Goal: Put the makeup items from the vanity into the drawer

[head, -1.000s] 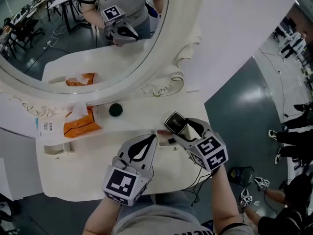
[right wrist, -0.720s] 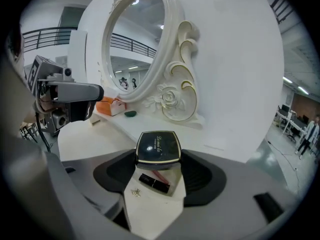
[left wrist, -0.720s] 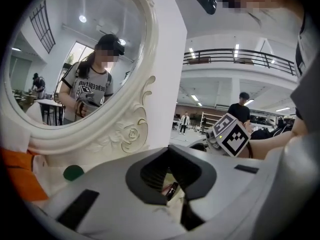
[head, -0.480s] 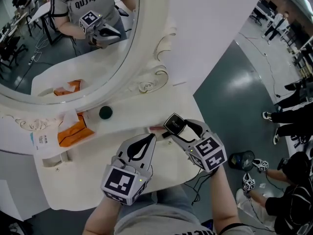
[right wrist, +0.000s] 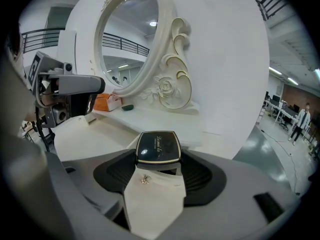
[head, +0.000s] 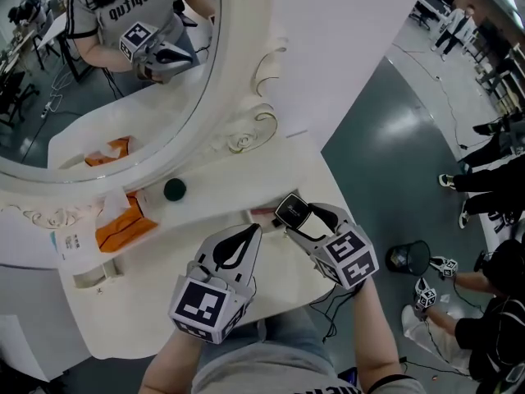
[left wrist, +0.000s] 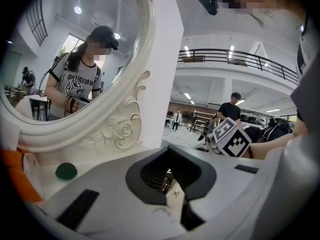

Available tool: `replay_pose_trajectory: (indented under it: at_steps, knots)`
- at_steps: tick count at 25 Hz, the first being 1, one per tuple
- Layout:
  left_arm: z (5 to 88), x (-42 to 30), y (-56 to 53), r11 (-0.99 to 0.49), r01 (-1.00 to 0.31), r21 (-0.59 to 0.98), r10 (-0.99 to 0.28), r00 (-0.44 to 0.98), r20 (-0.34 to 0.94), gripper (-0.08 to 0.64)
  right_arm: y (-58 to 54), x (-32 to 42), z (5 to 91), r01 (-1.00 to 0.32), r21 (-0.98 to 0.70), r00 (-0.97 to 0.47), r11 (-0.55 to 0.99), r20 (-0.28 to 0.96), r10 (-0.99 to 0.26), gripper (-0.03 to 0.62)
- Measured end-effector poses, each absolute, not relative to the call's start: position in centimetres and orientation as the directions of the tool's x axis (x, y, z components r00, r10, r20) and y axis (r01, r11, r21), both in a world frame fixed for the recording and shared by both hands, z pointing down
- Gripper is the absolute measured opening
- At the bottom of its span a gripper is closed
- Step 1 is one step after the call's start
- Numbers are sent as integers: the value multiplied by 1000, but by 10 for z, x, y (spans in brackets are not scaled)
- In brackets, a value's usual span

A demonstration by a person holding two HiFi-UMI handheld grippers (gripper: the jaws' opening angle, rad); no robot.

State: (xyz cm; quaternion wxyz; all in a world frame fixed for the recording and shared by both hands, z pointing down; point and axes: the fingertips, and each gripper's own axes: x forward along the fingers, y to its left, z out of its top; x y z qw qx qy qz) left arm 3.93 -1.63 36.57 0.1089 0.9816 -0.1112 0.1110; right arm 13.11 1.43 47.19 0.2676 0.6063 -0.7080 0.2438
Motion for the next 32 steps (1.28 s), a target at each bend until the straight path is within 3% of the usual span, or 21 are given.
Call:
replay_pose_trajectory:
  at_steps: [32]
  knots:
    - [376,27,-34,-935,-283,215,-224,939,260,38,5,128,508,-992,-73,-123,104,762,-635,311]
